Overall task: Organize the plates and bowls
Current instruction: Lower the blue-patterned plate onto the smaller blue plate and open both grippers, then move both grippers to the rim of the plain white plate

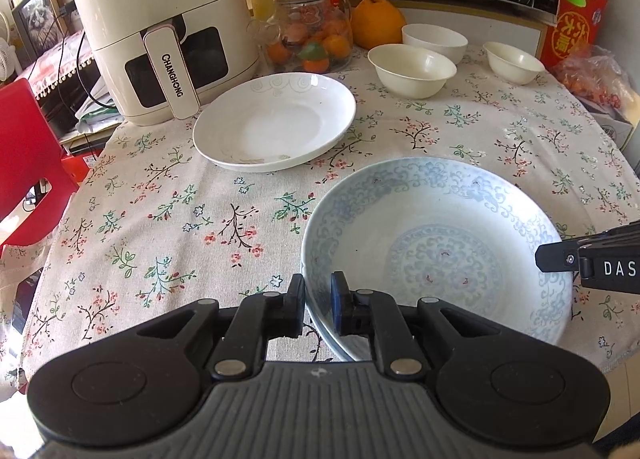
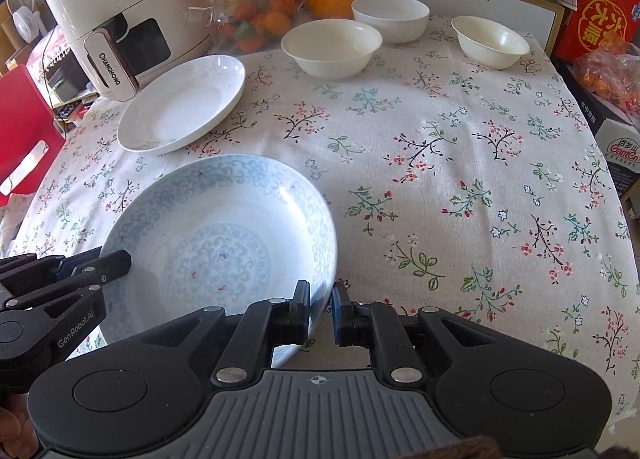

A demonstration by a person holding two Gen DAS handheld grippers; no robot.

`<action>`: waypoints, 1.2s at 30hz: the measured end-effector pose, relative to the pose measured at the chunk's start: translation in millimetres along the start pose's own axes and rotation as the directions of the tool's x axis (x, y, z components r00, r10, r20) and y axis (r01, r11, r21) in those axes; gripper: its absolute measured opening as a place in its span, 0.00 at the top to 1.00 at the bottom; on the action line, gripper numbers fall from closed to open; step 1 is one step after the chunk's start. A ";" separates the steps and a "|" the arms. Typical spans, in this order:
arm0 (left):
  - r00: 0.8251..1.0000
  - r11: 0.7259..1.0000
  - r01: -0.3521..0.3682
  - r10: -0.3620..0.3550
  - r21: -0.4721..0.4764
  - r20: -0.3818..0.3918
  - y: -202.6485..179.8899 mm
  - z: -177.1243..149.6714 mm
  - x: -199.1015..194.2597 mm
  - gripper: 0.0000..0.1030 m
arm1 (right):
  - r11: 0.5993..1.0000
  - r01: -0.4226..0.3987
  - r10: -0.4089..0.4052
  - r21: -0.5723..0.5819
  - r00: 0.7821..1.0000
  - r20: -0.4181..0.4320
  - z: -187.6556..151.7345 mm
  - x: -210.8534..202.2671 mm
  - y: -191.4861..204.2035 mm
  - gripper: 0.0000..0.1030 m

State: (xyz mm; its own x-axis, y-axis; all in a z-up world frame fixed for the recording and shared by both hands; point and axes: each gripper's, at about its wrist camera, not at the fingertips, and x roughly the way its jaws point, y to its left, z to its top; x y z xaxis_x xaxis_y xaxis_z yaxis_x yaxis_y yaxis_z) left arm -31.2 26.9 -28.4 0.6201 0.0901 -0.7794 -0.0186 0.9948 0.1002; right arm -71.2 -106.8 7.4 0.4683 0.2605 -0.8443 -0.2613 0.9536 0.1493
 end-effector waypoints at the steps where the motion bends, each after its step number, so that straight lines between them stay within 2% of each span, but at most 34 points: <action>1: 1.000 1.000 -0.004 0.004 0.004 0.002 -0.3 -0.3 0.1 0.89 | 1.000 0.003 -0.003 -0.004 1.000 0.001 -0.2 0.1 0.7 0.88; 8: 1.000 1.000 -0.010 0.010 0.013 0.010 -0.1 0.3 0.2 0.89 | 0.999 0.016 -0.016 -0.029 1.000 0.008 0.4 -0.5 3.9 0.88; 14: 1.000 1.000 0.026 -0.026 -0.017 -0.006 3.5 3.5 1.4 0.82 | 1.000 0.003 -0.003 -0.029 1.000 0.016 3.4 -4.6 0.2 0.86; 16: 0.999 0.998 0.042 -0.043 -0.038 -0.015 5.5 5.1 1.6 0.78 | 1.000 0.002 -0.002 -0.015 1.000 0.027 5.8 -7.7 -3.9 0.86; 21: 0.997 0.993 0.063 -0.068 -0.103 -0.036 15.0 11.4 4.5 0.78 | 0.999 -0.015 0.014 0.031 0.999 0.035 13.1 -9.4 -16.1 0.84; 27: 0.995 0.975 0.080 -0.090 -0.207 -0.037 35.1 22.3 4.5 0.71 | 0.998 -0.012 0.009 0.057 0.999 0.048 19.0 -11.6 -23.1 0.83; 32: 0.994 0.955 0.097 -0.109 -0.279 -0.027 49.6 33.8 4.2 0.65 | 0.995 -0.019 0.011 0.094 0.996 0.083 29.9 -15.8 -31.6 0.77; 36: 0.992 0.936 0.111 -0.125 -0.333 -0.021 60.0 42.9 6.3 0.59 | 0.993 -0.030 0.018 0.112 0.994 0.106 41.1 -16.4 -36.4 0.64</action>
State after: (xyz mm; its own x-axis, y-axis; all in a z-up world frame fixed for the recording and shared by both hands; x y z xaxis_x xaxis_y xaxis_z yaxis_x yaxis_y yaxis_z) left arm 5.2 85.0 -0.8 0.6007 -0.0341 -0.7987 -0.2100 0.9573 -0.1988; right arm -34.6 -139.5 36.9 0.5506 0.2922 -0.7819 -0.1788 0.9563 0.2315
